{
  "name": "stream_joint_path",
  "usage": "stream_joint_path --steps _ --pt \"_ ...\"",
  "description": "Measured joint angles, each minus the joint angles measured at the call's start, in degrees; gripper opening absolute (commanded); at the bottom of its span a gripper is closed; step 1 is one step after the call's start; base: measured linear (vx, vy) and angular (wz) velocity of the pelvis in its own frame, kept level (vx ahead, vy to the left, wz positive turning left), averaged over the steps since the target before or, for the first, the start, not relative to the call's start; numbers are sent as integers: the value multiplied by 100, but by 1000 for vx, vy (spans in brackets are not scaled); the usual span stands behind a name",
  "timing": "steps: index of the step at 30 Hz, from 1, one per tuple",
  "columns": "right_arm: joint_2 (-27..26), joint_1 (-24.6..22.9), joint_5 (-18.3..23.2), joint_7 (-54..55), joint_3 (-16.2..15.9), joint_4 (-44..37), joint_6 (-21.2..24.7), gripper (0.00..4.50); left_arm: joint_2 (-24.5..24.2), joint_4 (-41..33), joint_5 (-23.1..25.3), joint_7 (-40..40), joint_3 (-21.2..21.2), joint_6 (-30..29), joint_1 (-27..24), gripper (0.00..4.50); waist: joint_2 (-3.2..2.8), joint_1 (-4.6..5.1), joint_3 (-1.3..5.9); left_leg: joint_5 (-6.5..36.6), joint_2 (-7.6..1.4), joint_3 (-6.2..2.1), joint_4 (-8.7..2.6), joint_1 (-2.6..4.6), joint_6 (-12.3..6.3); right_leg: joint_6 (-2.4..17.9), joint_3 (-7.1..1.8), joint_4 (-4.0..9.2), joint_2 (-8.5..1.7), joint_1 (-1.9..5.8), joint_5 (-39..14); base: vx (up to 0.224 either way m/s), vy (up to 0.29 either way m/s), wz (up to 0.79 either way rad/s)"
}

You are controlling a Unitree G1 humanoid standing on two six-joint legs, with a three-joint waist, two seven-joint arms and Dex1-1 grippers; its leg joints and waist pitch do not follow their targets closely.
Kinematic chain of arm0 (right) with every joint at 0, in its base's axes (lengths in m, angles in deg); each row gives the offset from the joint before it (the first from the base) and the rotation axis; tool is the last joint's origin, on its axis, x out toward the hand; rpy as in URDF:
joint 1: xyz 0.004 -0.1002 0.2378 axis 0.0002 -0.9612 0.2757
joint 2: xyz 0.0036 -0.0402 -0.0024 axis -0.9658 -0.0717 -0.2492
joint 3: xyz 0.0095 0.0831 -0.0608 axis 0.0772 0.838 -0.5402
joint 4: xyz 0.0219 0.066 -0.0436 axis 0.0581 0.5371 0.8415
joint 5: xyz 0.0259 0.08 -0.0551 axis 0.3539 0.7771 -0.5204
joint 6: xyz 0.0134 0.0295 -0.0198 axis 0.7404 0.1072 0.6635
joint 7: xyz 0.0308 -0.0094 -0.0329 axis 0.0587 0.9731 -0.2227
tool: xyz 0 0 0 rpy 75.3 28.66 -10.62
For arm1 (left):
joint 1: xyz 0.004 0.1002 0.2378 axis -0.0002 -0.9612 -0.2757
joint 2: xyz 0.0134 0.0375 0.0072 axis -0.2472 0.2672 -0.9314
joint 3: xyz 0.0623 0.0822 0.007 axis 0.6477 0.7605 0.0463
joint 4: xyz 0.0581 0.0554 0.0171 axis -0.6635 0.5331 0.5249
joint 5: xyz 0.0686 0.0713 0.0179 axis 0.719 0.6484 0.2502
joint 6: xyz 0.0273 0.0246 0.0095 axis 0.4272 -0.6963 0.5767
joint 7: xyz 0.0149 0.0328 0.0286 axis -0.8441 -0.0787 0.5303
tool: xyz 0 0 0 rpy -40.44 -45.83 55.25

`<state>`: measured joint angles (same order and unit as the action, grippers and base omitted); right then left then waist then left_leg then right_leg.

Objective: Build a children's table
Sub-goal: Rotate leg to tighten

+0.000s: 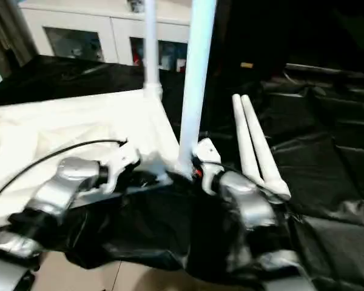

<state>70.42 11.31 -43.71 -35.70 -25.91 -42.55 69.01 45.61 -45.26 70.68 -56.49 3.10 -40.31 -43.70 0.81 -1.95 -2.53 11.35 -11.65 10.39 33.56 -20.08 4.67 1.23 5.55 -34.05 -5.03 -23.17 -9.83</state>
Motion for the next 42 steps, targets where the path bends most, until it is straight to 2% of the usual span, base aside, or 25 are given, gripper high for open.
stream_joint_path --steps 2,5,7,9,16,19,25,31,33,36,38,42 --pt "104 -20 12 -202 -60 -93 39 359 -59 1 -42 -139 24 21 -2 0 0 -4 0 0 0 0 0 0 0 0 0 0 0 0 0 0 0 0" --pt "211 -51 18 -394 -114 -169 55 318 -99 18 -62 -273 46 73 -6 0 1 -4 -1 0 0 0 5 0 0 0 0 -2 0 0 0 0 0 0" --pt "236 -51 20 -453 -115 -182 94 314 -139 45 -78 -338 51 114 -6 0 1 -4 -1 0 0 0 6 0 0 1 0 -3 0 1 1 0 0 0" --pt "239 -51 24 -470 -116 -190 112 284 -162 49 -101 -364 59 129 -6 0 1 -3 -1 -1 -1 0 6 1 1 1 0 -5 0 1 1 0 0 0" --pt "123 -123 42 -346 -42 -243 165 274 -145 59 -110 -319 56 126 -8 0 2 -4 0 -1 -1 0 6 0 1 0 0 -6 0 2 0 0 0 0" --pt "-206 -148 22 324 167 -58 82 274 -44 154 -79 44 -1 73 20 0 2 8 0 -1 0 1 7 3 2 2 -3 -8 -1 9 2 0 0 0" --pt "-981 164 -95 2443 744 575 17 273 612 561 194 1297 -124 -167 303 0 3 27 2 -1 2 2 9 10 5 -17 -7 -5 -1 14 -8 0 0 0" --pt "-1262 373 -200 3335 897 875 -33 273 889 759 329 1828 -118 -174 427 0 6 21 3 -1 3 -1 8 9 5 -19 -6 1 -1 16 -8 0 0 0" --pt "-1275 372 -221 3339 943 956 -171 329 921 766 368 1858 -99 -153 433 0 7 17 4 -1 5 -1 8 9 5 -20 -6 4 -3 16 -7 0 0 0" --pt "-1297 352 -121 3203 1005 950 -222 352 933 766 395 1818 -80 -140 434 0 -2 19 5 -1 9 -1 8 7 4 -20 -7 4 -6 16 -7 0 0 0" --pt "-1274 326 -80 3094 1020 907 -209 386 926 765 395 1752 -85 -131 434 0 -3 18 5 -1 9 -1 5 6 4 -20 -7 3 -6 16 -7 0 0 0" --pt "-1040 282 -64 2516 910 772 -115 392 855 739 384 1578 -79 -89 429 0 -5 18 4 -1 8 -1 -3 0 4 -20 -6 -1 -5 14 -6 0 0 0"
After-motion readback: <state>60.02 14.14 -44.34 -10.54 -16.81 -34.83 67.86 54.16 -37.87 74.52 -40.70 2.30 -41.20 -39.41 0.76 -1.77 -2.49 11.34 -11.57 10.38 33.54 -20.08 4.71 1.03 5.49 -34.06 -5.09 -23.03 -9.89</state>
